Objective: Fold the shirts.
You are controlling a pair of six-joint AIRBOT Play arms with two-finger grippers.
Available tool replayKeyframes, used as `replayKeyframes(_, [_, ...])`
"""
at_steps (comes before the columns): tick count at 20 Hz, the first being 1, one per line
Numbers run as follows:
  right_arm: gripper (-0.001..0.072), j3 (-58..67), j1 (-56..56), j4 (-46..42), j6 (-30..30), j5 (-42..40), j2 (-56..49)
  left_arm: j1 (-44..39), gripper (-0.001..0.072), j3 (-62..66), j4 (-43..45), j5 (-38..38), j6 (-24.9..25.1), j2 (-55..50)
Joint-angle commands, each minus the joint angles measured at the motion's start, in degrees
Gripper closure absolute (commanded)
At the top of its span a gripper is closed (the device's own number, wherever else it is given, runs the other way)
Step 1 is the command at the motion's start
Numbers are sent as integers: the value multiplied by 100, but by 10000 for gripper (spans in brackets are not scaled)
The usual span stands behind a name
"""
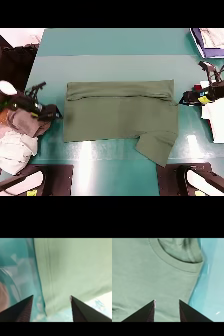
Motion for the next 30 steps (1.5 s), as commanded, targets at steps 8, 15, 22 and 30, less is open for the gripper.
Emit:
replayKeyframes(8, [373, -479, -68, 1095, -63, -286, 168, 13, 167, -2020, -63, 605, -122, 984])
replayKeyframes(15, [373, -476, -70, 1095, -61, -293, 168, -426, 183, -2059, -328, 793, 42, 977])
replayKeyframes(22, [373, -492, -101, 518, 96, 778, 168, -951, 684, -1777, -332, 964, -4, 986])
replayKeyframes(30, [367, -2500, -1296, 197, 308, 1233, 1137, -951, 684, -1320, -411, 863, 4, 1016])
